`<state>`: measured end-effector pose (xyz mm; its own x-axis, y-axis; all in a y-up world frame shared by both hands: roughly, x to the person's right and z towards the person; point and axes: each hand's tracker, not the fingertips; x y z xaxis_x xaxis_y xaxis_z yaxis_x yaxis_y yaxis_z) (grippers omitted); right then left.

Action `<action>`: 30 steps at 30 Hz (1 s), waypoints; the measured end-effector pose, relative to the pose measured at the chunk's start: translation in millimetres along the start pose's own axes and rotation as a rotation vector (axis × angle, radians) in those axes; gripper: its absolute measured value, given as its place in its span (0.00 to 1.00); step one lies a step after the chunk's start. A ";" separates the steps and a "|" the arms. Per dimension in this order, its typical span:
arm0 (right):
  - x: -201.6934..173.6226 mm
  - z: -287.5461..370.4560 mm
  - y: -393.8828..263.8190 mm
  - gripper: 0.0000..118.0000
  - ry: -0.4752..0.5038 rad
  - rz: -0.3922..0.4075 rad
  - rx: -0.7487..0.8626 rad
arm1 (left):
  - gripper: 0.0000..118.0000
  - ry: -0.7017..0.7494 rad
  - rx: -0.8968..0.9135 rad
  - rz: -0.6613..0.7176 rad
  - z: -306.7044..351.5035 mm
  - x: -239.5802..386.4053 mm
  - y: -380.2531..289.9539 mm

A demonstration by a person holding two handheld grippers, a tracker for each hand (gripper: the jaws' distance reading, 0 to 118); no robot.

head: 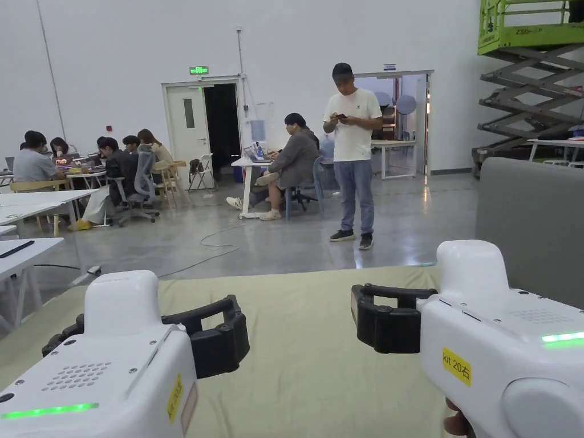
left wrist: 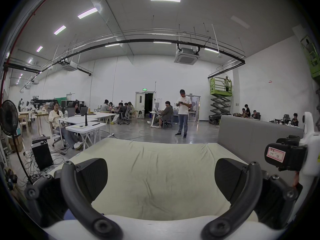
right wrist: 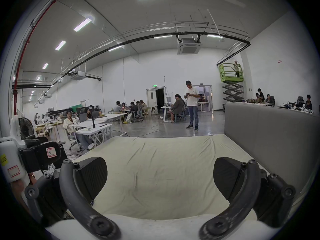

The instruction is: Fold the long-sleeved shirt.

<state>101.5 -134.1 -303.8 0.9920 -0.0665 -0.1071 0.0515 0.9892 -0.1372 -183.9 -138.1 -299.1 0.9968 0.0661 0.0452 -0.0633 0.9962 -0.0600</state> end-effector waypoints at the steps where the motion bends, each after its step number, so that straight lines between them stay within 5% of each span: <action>1: 0.1 -0.1 -0.2 1.00 -0.001 -0.002 0.000 | 1.00 -0.002 -0.002 0.002 -0.3 0.0 -0.1; 30: 0.2 -1.2 -3.8 1.00 -0.022 0.007 0.014 | 1.00 0.028 0.006 -0.067 1.5 10.6 -4.5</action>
<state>101.4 -138.0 -304.5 0.9947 -0.0564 -0.0863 0.0456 0.9914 -0.1227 -173.2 -141.8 -296.8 0.9998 -0.0027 0.0210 0.0038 0.9987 -0.0514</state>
